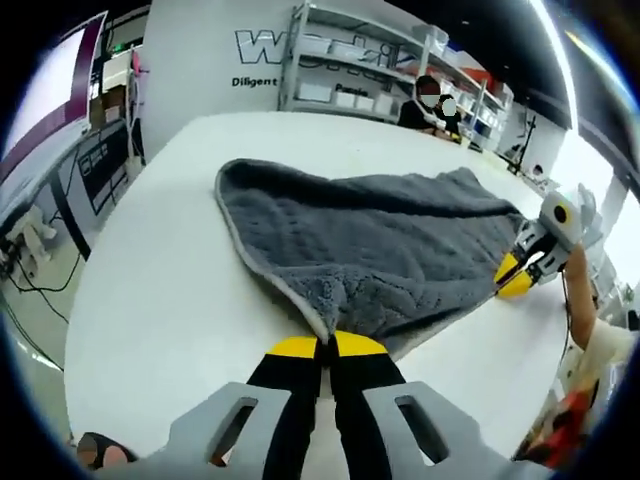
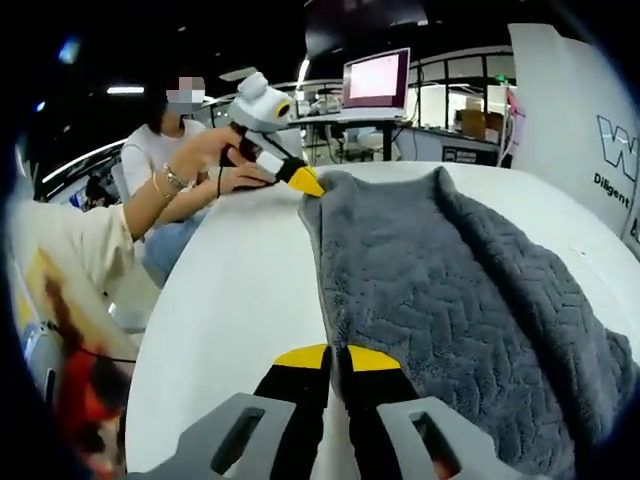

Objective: Fold the towel on the table until its edges align and the towel forms a compact rectangular stack.

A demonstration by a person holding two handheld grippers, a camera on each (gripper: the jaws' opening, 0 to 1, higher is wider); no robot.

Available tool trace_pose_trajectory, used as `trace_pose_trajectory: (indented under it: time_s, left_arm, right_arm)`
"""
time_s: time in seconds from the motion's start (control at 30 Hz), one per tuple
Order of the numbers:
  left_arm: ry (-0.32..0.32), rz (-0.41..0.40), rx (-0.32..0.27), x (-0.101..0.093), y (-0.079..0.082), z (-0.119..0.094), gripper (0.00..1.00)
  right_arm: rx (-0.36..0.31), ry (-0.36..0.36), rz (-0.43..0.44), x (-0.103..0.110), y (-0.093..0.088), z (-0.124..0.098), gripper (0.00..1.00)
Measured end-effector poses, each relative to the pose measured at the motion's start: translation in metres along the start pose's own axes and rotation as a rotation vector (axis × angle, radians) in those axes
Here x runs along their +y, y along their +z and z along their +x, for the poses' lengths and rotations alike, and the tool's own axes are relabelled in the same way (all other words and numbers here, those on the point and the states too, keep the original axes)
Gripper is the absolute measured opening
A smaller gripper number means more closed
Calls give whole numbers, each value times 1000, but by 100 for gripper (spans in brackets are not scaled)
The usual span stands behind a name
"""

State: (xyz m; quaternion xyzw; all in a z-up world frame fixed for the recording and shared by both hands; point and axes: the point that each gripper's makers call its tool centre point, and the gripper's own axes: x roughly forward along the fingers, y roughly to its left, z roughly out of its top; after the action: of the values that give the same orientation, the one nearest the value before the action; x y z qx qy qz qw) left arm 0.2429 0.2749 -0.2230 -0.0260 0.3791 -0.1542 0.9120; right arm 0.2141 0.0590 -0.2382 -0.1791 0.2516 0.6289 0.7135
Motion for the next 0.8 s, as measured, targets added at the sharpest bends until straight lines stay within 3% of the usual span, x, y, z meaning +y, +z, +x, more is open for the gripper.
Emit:
trace_pose_trajectory:
  time_s: [0.13, 0.3, 0.53, 0.8]
  left_arm:
    - [-40, 5, 150, -8, -22, -7, 3]
    - [-21, 73, 282, -11, -44, -11, 2]
    - [23, 139, 295, -6, -41, -15, 2]
    - [110, 174, 340, 16, -43, -28, 2]
  right_arm:
    - [12, 19, -27, 8, 0, 1, 2]
    - [24, 55, -88, 24, 1, 4, 2]
    - [18, 104, -102, 39, 3, 9, 2]
    - [-23, 201, -91, 73, 15, 26, 3]
